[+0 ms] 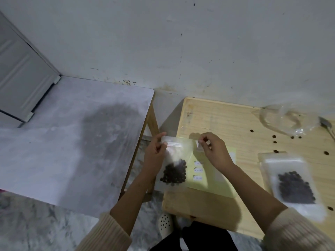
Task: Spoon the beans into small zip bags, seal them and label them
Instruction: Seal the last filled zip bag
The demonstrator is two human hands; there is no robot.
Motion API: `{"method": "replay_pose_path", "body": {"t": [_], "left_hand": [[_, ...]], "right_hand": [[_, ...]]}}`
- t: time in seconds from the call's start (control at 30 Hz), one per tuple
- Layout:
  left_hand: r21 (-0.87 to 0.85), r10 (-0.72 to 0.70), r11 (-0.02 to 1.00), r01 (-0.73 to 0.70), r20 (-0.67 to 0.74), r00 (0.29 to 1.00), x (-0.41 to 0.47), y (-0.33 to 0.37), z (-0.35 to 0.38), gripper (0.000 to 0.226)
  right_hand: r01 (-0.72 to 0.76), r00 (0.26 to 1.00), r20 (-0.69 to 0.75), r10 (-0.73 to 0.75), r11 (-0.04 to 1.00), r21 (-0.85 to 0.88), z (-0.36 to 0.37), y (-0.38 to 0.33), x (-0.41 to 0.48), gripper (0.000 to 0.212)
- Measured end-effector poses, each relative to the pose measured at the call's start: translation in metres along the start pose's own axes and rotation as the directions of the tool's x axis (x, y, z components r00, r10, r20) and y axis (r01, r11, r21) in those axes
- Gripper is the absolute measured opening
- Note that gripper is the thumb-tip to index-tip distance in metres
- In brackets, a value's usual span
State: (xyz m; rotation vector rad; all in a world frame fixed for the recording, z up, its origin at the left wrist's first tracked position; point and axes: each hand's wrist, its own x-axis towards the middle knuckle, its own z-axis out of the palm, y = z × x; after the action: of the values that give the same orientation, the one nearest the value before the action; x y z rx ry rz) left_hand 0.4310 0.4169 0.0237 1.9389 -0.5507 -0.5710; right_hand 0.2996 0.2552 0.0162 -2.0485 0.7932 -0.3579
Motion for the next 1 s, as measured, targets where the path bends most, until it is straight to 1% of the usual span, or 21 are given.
{"method": "replay_pose_path", "body": {"t": [0.07, 0.1, 0.23, 0.37, 0.43, 0.6, 0.77, 1.0], "left_hand": [[-0.044, 0.023, 0.999, -0.022, 0.011, 1.000, 0.000, 0.001, 0.004, 0.027], [-0.051, 0.034, 0.998, -0.033, 0.015, 0.999, 0.000, 0.002, 0.005, 0.027], [-0.032, 0.070, 0.997, -0.069, 0.038, 0.997, -0.001, 0.006, 0.008, 0.026], [-0.080, 0.093, 0.993, -0.088, 0.059, 0.994, -0.003, 0.007, 0.010, 0.027], [-0.134, 0.077, 0.989, -0.068, 0.064, 0.995, -0.004, 0.004, 0.011, 0.027], [-0.196, 0.051, 0.980, -0.037, 0.068, 0.996, -0.009, 0.002, 0.015, 0.029], [-0.229, 0.060, 0.973, -0.040, 0.078, 0.995, -0.012, 0.002, 0.018, 0.029], [-0.226, 0.062, 0.973, -0.048, 0.057, 0.996, -0.014, 0.004, 0.022, 0.028]], "right_hand": [[-0.016, 1.000, -0.025, 0.019, 0.996, 0.093, -0.005, -0.016, 0.004, 0.013], [-0.018, 1.000, -0.013, 0.020, 0.993, 0.120, -0.006, -0.023, 0.006, 0.014], [-0.006, 0.998, 0.055, -0.003, 0.988, 0.157, 0.000, -0.037, 0.003, 0.023], [-0.053, 0.996, 0.085, 0.039, 0.983, 0.178, 0.010, -0.037, -0.003, 0.009], [-0.075, 0.994, 0.089, 0.058, 0.977, 0.200, 0.014, -0.037, -0.006, 0.008], [-0.158, 0.987, 0.070, 0.144, 0.946, 0.283, 0.021, -0.037, -0.010, 0.009], [-0.176, 0.984, 0.054, 0.168, 0.952, 0.251, 0.023, -0.035, -0.012, 0.009], [-0.197, 0.980, 0.007, 0.200, 0.959, 0.203, 0.024, -0.035, -0.014, 0.014]]}}
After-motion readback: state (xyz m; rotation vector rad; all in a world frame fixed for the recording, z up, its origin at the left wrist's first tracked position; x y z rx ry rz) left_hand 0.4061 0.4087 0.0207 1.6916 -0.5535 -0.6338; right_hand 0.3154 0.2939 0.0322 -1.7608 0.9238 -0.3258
